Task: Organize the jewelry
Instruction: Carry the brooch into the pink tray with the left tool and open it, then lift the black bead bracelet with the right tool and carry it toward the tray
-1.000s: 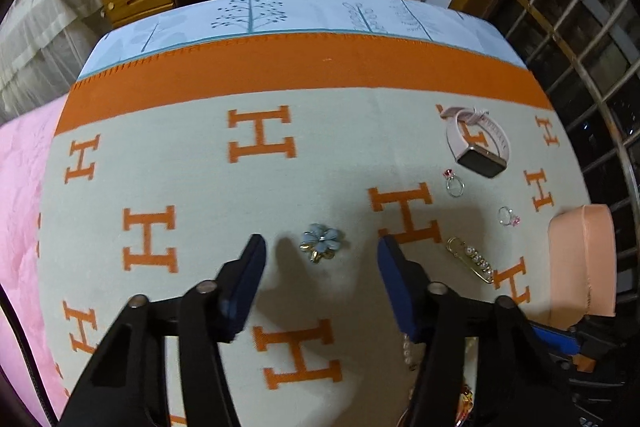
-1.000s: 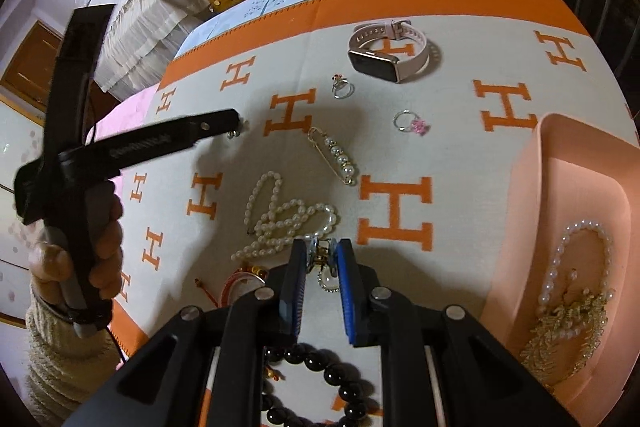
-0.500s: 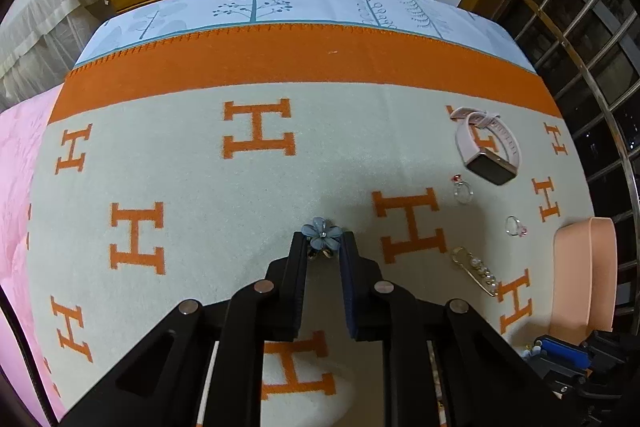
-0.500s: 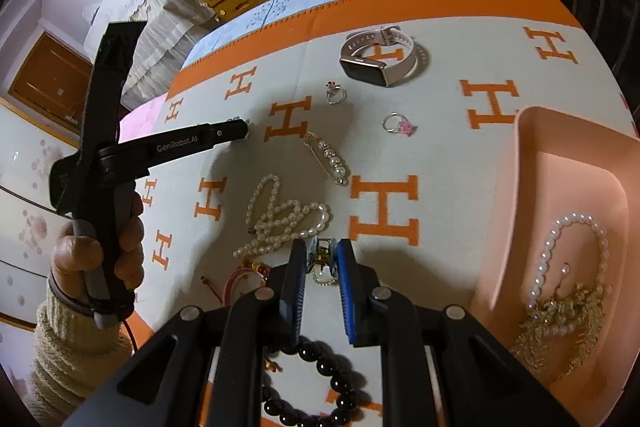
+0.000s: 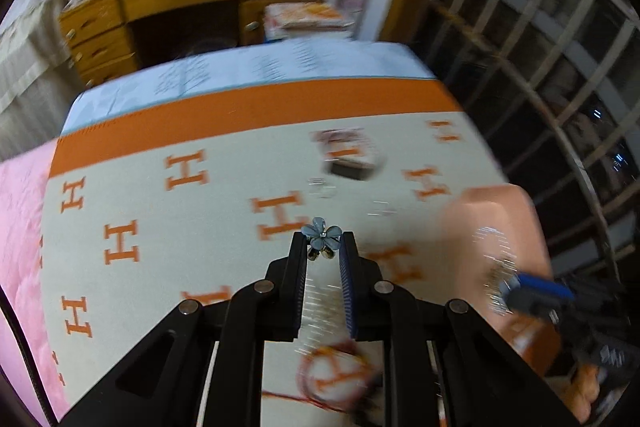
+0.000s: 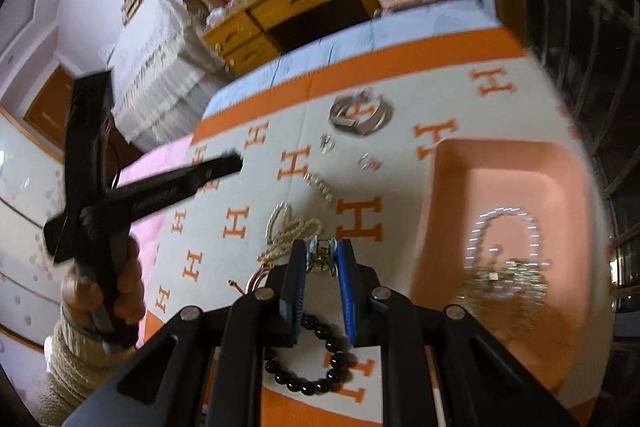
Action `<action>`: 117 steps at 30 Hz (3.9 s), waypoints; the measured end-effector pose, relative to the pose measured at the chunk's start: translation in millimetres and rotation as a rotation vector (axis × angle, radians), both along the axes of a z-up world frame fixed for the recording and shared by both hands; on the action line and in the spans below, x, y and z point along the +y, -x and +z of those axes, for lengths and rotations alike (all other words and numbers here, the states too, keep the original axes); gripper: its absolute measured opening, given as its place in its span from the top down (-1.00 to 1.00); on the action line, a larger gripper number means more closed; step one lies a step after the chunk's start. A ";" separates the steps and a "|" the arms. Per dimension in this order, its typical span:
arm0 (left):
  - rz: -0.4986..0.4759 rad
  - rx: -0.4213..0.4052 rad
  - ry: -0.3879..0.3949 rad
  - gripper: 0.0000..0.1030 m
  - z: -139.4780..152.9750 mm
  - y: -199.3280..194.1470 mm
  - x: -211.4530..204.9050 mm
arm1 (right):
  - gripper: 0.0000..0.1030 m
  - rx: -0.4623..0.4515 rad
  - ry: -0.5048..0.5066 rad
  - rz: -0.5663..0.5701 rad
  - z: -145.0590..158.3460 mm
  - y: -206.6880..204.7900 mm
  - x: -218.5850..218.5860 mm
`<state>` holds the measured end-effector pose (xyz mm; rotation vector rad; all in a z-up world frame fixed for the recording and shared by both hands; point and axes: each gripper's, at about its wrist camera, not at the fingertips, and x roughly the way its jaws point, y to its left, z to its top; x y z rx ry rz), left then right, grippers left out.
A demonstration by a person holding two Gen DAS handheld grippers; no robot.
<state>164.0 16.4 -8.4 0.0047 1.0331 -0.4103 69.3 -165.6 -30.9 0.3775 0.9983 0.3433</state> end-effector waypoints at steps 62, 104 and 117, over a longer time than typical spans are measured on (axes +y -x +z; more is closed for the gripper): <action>0.208 0.010 -0.095 -0.53 -67.0 164.2 58.6 | 0.65 -0.067 0.320 0.257 -40.1 70.4 76.0; -0.117 0.238 -0.079 0.18 -94.7 19.5 8.3 | 0.70 0.053 0.284 0.477 -90.7 53.0 99.3; -0.092 0.333 -0.143 0.93 -101.5 -3.3 -8.8 | 0.70 0.056 0.211 0.445 -92.8 54.4 85.4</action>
